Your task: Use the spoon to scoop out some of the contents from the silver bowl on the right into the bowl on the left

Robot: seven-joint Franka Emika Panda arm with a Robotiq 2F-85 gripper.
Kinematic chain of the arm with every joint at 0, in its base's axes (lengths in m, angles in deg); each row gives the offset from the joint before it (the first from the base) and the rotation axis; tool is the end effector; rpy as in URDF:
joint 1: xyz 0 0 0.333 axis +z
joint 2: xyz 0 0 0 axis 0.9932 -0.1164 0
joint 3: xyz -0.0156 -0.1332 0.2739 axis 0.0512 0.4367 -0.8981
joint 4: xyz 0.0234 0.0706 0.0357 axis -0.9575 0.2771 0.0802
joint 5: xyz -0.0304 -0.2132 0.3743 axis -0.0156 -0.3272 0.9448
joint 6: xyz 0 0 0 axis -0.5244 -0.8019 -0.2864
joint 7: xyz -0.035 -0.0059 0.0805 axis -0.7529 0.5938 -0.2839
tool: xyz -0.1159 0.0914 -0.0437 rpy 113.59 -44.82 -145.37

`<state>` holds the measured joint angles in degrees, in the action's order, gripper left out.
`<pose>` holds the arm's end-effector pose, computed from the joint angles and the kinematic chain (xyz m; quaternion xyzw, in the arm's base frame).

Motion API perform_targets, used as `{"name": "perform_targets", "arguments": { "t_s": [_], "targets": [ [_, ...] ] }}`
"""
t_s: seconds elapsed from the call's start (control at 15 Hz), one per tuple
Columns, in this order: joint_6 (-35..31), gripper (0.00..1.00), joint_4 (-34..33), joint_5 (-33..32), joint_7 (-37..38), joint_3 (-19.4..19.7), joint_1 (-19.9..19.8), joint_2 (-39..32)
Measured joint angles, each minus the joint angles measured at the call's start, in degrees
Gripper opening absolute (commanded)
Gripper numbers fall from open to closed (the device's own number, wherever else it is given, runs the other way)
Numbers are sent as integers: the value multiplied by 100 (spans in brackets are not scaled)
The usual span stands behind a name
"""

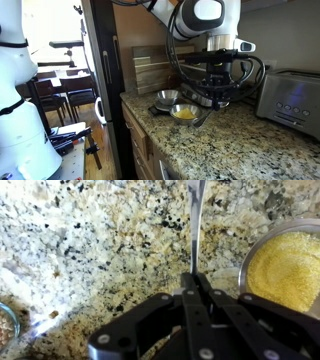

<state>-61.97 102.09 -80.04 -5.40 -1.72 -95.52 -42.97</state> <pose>0.5999 -0.2357 0.2651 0.9920 0.1125 -0.0310 0.0485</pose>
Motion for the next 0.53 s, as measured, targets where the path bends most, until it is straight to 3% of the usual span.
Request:
{"name": "perform_targets", "arguments": {
  "t_s": [0.53],
  "targets": [
    [-139, 3, -172, 363, -147, -59, -312, -610]
  ]
}}
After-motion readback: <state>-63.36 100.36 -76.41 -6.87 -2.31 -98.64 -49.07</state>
